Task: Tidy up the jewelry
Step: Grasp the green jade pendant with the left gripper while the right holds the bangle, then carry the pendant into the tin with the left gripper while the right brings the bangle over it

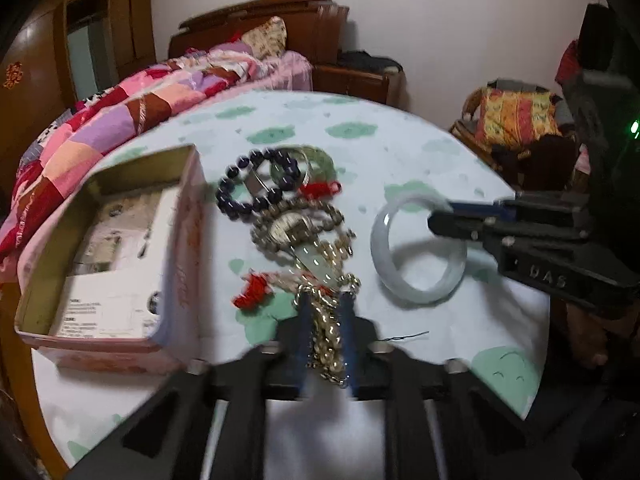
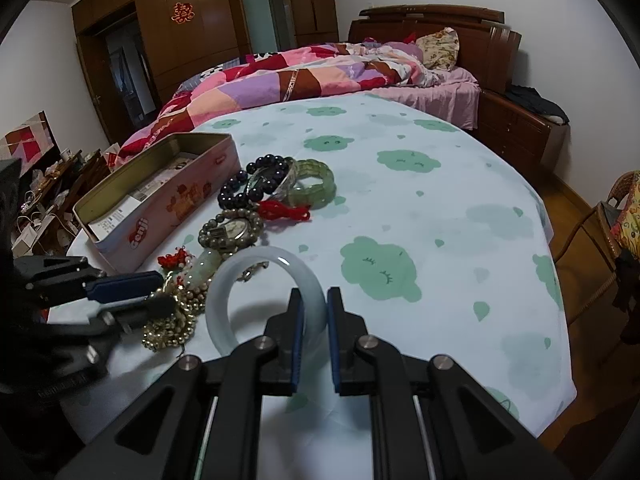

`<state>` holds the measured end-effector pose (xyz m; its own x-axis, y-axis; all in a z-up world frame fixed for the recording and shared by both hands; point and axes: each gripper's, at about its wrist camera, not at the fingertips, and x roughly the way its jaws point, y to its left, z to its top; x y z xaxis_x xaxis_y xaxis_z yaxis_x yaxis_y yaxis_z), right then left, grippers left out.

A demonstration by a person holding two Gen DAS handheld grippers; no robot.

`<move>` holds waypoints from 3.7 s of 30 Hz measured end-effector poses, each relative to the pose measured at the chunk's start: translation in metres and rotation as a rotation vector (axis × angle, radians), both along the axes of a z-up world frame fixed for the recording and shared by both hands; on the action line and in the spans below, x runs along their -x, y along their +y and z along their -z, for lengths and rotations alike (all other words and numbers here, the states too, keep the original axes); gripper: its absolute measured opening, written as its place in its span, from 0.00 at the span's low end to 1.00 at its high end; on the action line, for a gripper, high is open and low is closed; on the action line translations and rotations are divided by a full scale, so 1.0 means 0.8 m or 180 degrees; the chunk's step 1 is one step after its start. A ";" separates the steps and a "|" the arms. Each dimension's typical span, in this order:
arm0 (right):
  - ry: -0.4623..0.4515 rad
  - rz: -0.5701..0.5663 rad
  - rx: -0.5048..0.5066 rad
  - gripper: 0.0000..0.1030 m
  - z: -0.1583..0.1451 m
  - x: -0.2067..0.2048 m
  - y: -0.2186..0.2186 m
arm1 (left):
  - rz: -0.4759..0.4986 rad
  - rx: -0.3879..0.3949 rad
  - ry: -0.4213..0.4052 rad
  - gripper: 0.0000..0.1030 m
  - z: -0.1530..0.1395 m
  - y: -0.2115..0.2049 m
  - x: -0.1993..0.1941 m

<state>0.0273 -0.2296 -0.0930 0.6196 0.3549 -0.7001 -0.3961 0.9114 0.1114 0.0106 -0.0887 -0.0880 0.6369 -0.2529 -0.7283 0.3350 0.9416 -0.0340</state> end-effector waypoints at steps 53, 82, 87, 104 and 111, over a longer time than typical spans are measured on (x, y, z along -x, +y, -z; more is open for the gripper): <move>-0.0102 0.0072 -0.0081 0.15 -0.009 0.000 -0.010 | -0.0040 0.0188 -0.0155 0.08 -0.052 0.023 -0.012; -0.0358 -0.0576 -0.0014 0.15 -0.087 -0.061 0.111 | -0.0559 0.0277 -0.0574 0.08 -0.104 0.149 -0.064; -0.0282 -0.0675 0.0070 0.15 -0.083 -0.087 0.144 | -0.0638 0.0233 -0.0476 0.08 -0.089 0.169 -0.095; -0.0118 -0.0795 0.0382 0.15 -0.053 -0.141 0.217 | -0.0761 0.0052 -0.0244 0.08 -0.056 0.192 -0.162; -0.0041 -0.0815 0.0477 0.15 -0.037 -0.148 0.227 | -0.0753 -0.0010 -0.0124 0.08 -0.044 0.194 -0.173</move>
